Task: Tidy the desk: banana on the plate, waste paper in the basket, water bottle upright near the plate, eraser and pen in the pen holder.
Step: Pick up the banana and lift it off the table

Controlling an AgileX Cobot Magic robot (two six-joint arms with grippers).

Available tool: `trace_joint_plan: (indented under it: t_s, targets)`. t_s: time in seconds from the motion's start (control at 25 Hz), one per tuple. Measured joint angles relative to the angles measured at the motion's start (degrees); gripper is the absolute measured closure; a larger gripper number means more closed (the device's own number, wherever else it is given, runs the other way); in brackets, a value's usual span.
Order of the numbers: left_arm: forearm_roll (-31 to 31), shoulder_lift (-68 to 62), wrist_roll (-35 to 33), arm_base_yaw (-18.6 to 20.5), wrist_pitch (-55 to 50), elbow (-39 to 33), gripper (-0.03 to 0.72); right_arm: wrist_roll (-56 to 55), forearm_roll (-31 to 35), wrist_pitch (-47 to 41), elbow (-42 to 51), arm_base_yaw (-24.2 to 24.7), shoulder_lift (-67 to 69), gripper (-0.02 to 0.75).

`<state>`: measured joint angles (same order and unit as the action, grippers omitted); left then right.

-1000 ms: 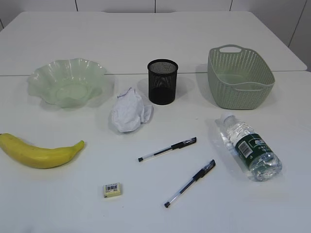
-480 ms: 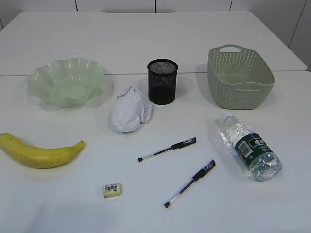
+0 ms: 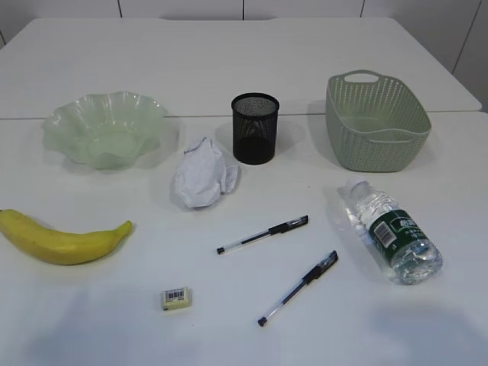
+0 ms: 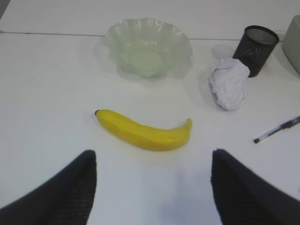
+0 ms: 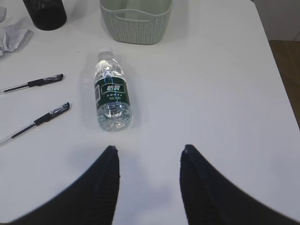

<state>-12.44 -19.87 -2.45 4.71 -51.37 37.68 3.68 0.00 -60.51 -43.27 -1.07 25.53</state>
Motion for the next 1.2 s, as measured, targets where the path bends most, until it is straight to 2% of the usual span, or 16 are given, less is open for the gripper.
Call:
trace_joint_plan:
  t_s: [0.4, 0.52, 0.72, 1.2]
  targets:
    - [0.2, -14.6, 0.0, 0.0, -0.1, 8.8, 0.145, 1.4, 5.0, -1.9, -9.8, 0.0, 14.3, 0.414]
    - [0.2, -18.8, 0.0, 0.0, -0.6, 11.5, 0.145, 1.6, 6.1, -3.0, -11.8, 0.0, 17.9, 0.391]
    - [0.2, -25.7, -1.0, 0.0, -2.9, 15.7, 0.145, 2.0, 7.0, -4.6, -14.4, 0.0, 22.9, 0.339]
    - [0.2, -42.3, -2.6, 0.0, -5.2, 22.0, 0.145, 3.1, 8.1, -5.1, -17.2, 0.0, 31.6, 0.33]
